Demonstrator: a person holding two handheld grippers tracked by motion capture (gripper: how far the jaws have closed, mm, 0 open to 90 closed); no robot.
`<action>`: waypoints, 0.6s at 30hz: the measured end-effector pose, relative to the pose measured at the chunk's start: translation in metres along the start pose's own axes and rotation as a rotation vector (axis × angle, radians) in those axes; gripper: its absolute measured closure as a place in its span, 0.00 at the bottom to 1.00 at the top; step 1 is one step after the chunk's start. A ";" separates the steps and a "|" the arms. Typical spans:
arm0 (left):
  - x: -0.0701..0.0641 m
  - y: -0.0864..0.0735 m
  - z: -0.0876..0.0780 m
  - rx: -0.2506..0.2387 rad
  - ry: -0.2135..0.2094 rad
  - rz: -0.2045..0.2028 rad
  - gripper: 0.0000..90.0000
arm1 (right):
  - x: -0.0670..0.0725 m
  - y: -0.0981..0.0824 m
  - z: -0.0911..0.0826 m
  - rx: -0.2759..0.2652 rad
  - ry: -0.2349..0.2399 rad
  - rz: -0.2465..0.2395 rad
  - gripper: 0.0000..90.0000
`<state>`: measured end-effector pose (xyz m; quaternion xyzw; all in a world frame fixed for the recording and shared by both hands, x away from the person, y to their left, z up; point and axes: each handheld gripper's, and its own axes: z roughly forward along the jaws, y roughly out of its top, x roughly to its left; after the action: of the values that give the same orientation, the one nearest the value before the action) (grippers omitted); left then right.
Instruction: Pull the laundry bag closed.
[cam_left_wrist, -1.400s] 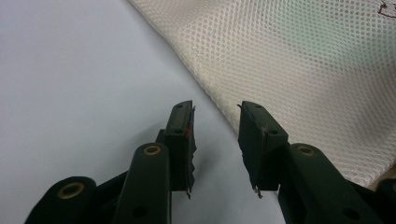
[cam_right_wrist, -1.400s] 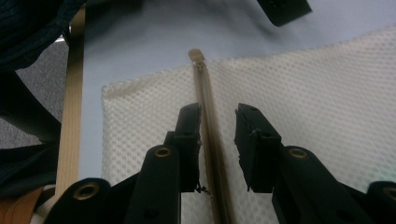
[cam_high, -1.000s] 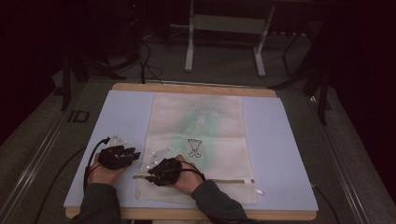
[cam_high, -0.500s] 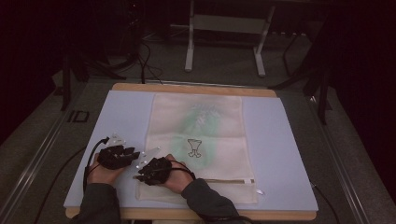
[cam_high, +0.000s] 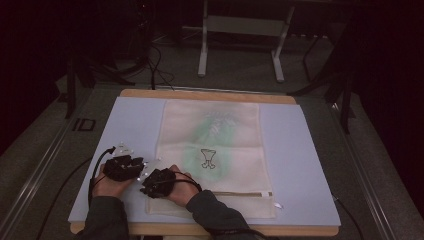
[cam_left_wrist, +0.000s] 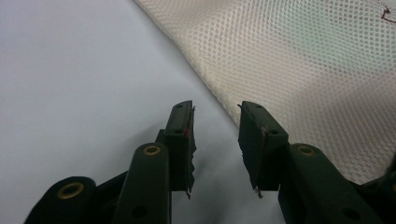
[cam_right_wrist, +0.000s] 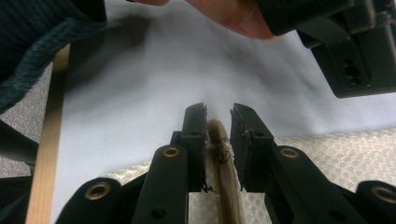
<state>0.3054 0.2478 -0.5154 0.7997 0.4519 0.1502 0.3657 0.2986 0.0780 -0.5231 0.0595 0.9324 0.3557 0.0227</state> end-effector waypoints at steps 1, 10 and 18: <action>0.000 0.000 0.000 -0.001 0.000 -0.001 0.72 | 0.000 0.001 0.002 0.004 0.002 0.005 0.84; 0.001 0.000 -0.001 -0.001 0.002 -0.008 0.72 | 0.003 0.005 0.011 0.035 -0.025 -0.025 0.87; 0.003 -0.001 -0.002 -0.003 0.009 -0.018 0.72 | 0.005 0.007 0.009 0.021 -0.039 -0.038 0.90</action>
<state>0.3053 0.2514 -0.5147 0.7945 0.4603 0.1510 0.3661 0.2954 0.0891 -0.5253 0.0490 0.9364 0.3443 0.0469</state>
